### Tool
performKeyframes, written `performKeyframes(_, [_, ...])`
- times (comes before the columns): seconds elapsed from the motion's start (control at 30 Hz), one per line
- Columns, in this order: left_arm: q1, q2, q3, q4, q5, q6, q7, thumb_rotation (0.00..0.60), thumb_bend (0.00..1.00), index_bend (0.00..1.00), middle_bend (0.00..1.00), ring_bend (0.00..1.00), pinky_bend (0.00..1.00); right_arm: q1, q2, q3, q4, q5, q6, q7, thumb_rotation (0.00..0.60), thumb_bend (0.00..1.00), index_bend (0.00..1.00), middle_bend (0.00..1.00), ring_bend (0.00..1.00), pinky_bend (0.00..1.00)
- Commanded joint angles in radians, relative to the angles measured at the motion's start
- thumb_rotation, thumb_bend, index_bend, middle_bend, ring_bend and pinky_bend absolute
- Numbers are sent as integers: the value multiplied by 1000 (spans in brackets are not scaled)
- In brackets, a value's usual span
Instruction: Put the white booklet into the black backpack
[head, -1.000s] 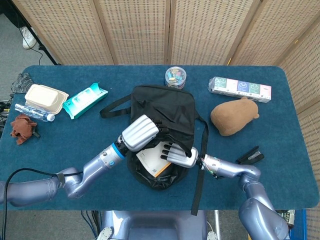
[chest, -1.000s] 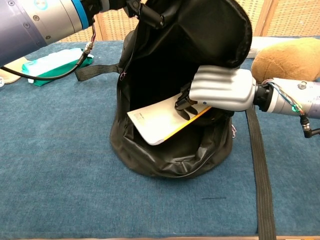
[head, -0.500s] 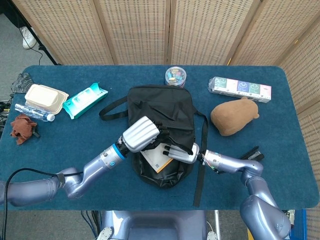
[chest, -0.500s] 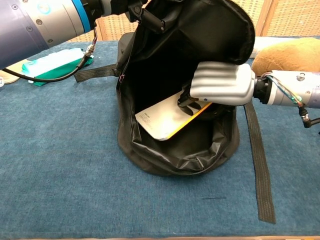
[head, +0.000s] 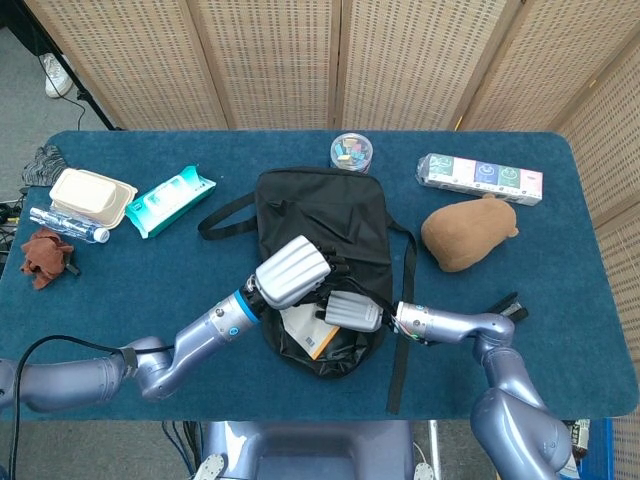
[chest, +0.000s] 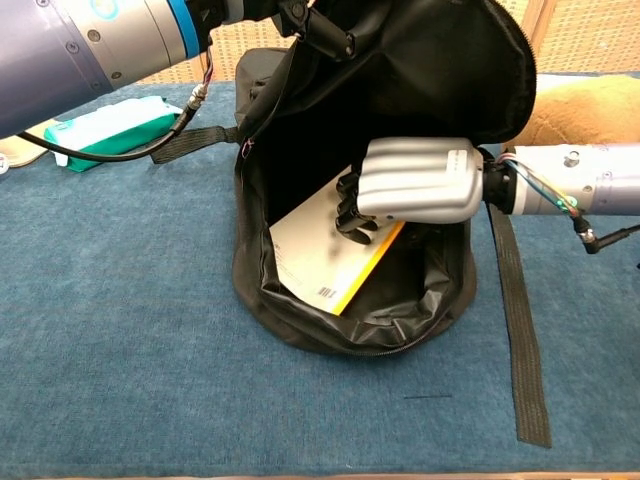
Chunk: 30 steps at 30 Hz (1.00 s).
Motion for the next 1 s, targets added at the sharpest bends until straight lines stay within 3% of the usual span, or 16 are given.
performKeyframes(0.03, [-1, 3, 1, -4, -1, -5, 6, 600, 672, 759, 662, 559, 712, 10, -3, 5, 2, 7, -7, -2, 600, 482, 573, 541, 406, 517])
performKeyframes(0.13, [-1, 3, 5, -8, 0, -7, 8, 600, 671, 759, 662, 559, 712, 24, -5, 7, 6, 12, -21, -8, 600, 481, 567, 521, 389, 493])
performKeyframes(0.2, [0, 2, 3, -7, -2, -5, 8, 600, 671, 758, 662, 559, 712, 28, -6, 9, 8, 16, -41, -14, 600, 434, 523, 445, 329, 433])
performKeyframes(0.33, [2, 6, -5, -11, -14, -3, 1, 600, 671, 759, 662, 559, 712, 22, 5, 2, 5, 15, -71, -11, 600, 146, 207, 139, 72, 253])
performKeyframes(0.43, [3, 5, -4, -9, -24, -11, -2, 600, 671, 759, 662, 558, 712, 5, 14, -5, 7, 13, -100, -38, 600, 54, 66, 4, 0, 169])
performKeyframes(0.63, [1, 1, -6, -1, -41, -26, 9, 600, 671, 758, 662, 553, 712, -14, 35, 0, -12, 24, -65, -68, 600, 29, 15, 0, 0, 58])
performKeyframes(1.0, [5, 4, -19, 14, -87, -41, 36, 600, 671, 759, 662, 551, 712, -104, 107, -17, -42, 17, 57, -118, 600, 5, 4, 0, 0, 0])
